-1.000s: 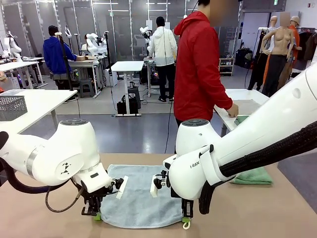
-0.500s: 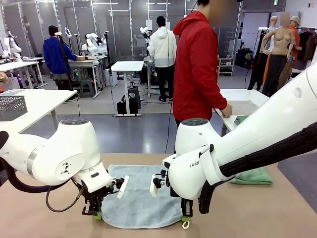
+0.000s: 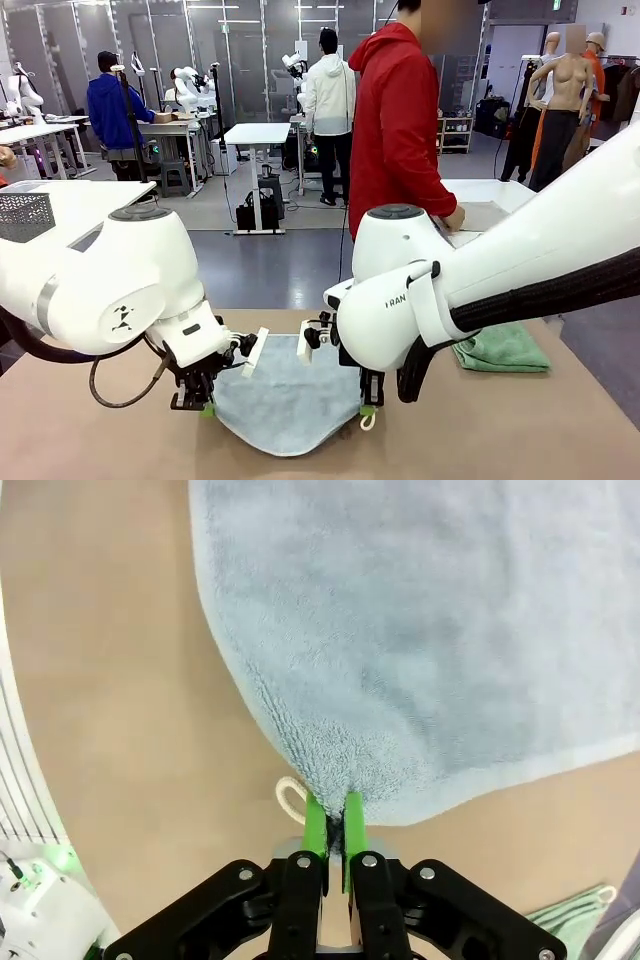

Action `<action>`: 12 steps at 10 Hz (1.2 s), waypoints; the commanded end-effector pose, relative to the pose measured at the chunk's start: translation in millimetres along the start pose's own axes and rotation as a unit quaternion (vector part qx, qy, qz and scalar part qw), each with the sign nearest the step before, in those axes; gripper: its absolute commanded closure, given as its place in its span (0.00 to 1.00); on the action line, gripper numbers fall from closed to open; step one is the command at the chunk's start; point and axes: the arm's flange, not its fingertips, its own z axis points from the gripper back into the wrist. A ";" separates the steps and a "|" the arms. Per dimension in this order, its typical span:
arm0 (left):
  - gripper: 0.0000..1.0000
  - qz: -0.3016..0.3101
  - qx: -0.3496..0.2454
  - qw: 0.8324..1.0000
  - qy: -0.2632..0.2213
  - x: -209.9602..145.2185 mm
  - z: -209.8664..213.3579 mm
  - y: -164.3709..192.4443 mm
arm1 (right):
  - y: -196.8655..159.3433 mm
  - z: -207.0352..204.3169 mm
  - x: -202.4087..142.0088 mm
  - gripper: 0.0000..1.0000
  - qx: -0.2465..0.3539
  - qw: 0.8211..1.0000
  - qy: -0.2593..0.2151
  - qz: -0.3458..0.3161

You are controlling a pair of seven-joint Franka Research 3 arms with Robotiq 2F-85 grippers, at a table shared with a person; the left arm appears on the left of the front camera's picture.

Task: Fold the towels and place them in the basket.
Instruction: When a person lays out a Towel with hook on the table, fold it in half twice.

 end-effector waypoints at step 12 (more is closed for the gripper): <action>0.93 -0.021 0.030 0.999 -0.012 -4.8 29.3 54.7 | -62.2 28.2 -0.9 0.92 -0.024 0.999 -0.022 0.006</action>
